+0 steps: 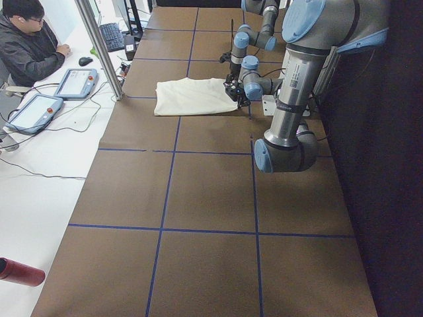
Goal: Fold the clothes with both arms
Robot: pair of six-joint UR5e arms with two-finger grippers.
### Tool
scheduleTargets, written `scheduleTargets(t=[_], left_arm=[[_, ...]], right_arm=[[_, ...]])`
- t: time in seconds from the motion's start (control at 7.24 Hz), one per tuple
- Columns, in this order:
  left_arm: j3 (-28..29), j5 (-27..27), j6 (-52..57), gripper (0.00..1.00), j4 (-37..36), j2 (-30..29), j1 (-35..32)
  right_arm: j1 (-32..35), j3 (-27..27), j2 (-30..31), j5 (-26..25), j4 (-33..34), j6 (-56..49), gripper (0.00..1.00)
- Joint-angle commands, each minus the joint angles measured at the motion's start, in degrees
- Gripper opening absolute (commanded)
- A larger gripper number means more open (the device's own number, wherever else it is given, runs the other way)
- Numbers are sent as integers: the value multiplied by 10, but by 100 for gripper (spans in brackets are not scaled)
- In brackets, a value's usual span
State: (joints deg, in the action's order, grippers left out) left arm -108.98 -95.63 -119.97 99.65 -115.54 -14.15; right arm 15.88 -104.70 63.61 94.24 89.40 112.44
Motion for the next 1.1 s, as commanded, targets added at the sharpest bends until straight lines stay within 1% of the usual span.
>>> scheduleTargets(t=[0.0, 0.14, 0.28, 0.41, 0.55, 0.69, 0.97], left_arm=[[0, 0, 0, 0, 0, 1, 0], [0, 1, 0, 0, 0, 1, 0], [0, 1, 0, 0, -1, 1, 0], [0, 1, 0, 0, -1, 1, 0], [0, 1, 0, 0, -1, 1, 0], [0, 1, 0, 0, 0, 1, 0], [1, 1, 0, 0, 0, 1, -1]], right_arm=[[0, -1, -1, 1, 0, 0, 99], [0, -1, -2, 1, 0, 1, 75], [0, -1, -2, 2, 0, 1, 43], [0, -2, -2, 3, 0, 0, 16], [0, -2, -2, 9, 0, -1, 7], [3, -2, -2, 14, 0, -1, 4], [3, -3, -2, 14, 0, -1, 0]])
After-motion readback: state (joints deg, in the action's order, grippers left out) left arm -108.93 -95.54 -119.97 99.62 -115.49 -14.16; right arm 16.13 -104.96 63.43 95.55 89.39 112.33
